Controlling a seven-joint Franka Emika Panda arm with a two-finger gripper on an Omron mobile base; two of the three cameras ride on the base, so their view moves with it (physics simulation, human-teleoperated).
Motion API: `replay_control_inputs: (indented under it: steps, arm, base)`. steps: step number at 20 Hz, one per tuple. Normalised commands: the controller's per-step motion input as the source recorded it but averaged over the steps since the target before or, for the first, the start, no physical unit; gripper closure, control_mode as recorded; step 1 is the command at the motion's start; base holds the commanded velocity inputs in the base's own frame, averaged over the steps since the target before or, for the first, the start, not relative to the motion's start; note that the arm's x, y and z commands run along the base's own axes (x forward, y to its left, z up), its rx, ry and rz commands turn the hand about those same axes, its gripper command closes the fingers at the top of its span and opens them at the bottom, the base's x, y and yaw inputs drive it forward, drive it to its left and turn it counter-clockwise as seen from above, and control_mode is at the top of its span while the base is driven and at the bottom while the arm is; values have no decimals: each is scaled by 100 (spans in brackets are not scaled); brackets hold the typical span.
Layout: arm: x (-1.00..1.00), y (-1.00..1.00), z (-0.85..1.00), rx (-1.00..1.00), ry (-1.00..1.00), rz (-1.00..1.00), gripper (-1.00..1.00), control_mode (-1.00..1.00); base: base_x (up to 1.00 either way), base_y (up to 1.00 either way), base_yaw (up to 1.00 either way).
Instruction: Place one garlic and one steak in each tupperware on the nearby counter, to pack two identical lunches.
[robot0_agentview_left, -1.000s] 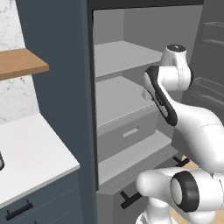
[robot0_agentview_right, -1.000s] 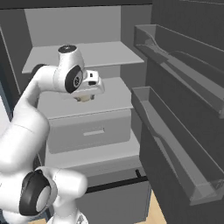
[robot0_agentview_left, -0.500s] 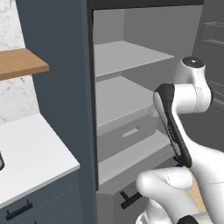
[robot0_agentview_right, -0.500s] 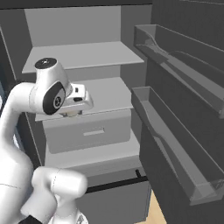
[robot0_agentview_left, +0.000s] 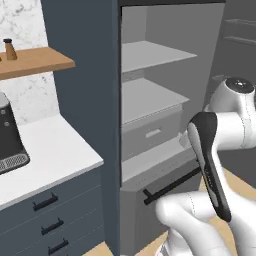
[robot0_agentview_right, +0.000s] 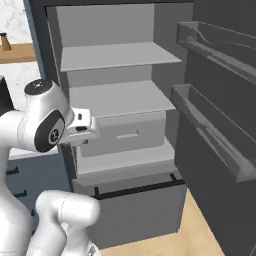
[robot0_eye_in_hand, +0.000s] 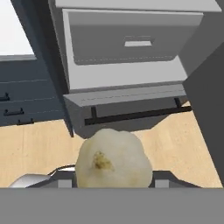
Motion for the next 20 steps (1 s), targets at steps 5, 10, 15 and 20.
replay_control_inputs:
  steps: [5,10,15,20]
  arm:
    - [0,0,0,0,0,0,100,100]
    - [0,0,0,0,0,0,100,100]
    - [0,0,0,0,0,0,100,100]
    - [0,0,0,0,0,0,100,100]
  base:
    - [-78,100,28]
    - [-42,100,46]
    - [-4,100,59]
    - [0,100,61]
